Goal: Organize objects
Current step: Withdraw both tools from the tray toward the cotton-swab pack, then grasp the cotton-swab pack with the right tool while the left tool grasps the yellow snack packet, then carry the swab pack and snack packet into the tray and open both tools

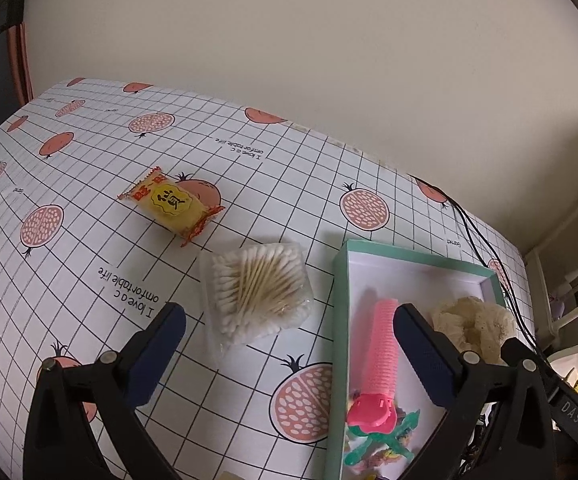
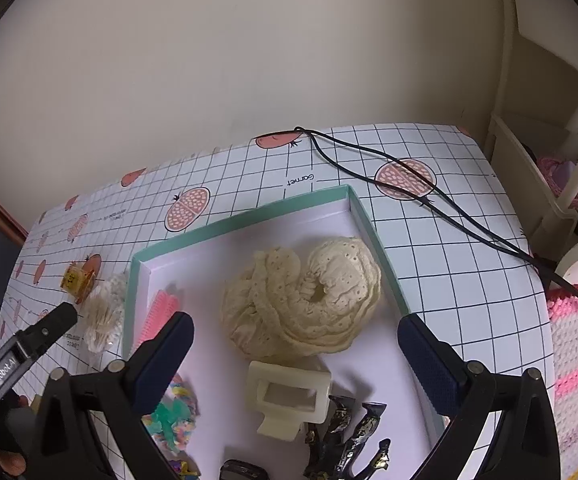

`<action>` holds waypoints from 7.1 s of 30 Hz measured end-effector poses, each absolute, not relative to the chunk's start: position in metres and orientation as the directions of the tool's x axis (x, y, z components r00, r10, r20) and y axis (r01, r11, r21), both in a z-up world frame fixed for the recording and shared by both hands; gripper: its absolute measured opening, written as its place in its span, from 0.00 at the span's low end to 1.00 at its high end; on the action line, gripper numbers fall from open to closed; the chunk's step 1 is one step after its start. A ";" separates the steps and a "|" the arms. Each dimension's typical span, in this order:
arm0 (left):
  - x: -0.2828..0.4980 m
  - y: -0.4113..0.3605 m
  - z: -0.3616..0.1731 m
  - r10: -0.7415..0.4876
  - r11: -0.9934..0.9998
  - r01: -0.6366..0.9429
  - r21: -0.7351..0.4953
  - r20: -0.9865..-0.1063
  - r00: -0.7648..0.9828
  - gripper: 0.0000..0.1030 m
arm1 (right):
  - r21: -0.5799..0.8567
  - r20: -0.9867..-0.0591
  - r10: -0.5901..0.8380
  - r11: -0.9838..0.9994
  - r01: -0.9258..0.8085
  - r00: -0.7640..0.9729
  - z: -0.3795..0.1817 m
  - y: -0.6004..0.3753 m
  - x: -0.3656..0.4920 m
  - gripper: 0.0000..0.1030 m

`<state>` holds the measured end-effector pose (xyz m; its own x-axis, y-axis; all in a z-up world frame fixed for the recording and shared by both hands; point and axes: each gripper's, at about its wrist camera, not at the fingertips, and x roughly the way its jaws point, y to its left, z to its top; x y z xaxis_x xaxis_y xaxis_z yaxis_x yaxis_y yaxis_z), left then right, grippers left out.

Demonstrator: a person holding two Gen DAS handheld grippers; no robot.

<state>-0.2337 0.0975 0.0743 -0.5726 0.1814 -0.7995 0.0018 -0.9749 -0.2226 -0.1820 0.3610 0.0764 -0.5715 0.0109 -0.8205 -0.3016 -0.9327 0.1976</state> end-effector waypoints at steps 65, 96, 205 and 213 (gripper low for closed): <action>-0.337 -0.041 0.031 0.227 -0.948 0.105 -0.299 -0.871 -0.436 1.00 | 0.102 -0.849 -0.095 -0.995 0.015 -0.520 0.021 0.146 -0.282 0.69; -0.330 0.013 0.039 0.062 -0.997 0.013 -0.079 -0.862 -0.503 0.30 | 0.106 -0.846 -0.105 -0.994 0.028 -0.522 0.042 0.151 -0.252 0.65; -0.152 0.165 0.073 0.422 -0.894 -0.342 -0.289 -0.797 -0.431 0.38 | 0.051 -0.861 0.124 -0.944 -0.325 -0.494 0.080 0.320 -0.105 0.66; -0.155 0.159 0.071 0.451 -0.884 -0.329 -0.332 -0.792 -0.412 0.53 | 0.059 -0.854 0.121 -0.944 -0.325 -0.505 0.083 0.321 -0.104 0.67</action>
